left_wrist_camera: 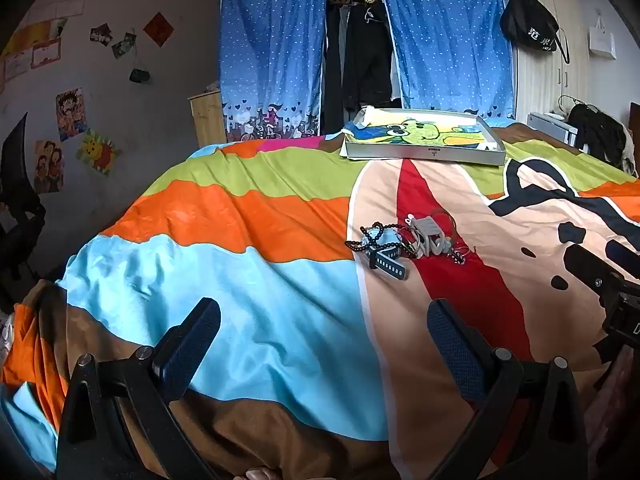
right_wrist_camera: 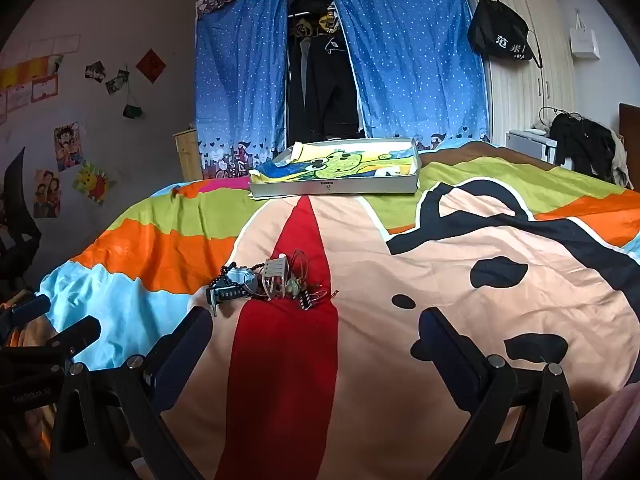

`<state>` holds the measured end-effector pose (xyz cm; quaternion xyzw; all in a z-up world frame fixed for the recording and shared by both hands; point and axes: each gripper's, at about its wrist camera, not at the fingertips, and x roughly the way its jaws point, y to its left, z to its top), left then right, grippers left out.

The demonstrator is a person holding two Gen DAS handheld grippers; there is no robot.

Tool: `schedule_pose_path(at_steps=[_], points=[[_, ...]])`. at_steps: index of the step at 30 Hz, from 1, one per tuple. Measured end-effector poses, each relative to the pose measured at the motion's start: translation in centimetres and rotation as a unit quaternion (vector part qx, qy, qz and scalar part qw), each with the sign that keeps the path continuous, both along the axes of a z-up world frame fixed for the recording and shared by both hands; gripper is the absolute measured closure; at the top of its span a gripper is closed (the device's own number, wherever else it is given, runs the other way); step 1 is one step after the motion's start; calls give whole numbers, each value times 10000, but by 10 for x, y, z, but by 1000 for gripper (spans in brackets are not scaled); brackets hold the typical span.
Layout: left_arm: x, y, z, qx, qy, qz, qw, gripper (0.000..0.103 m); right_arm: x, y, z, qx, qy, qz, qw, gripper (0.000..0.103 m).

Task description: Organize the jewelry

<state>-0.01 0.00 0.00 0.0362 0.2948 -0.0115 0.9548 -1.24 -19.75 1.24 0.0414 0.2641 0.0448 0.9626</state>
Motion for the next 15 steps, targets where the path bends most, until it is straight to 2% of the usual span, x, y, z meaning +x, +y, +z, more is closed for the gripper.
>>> schedule_pose_path(at_steps=[15], points=[[0,0,0,-6,11,-5,10000,2,0,0,-1,14,33,-1,10000,0]])
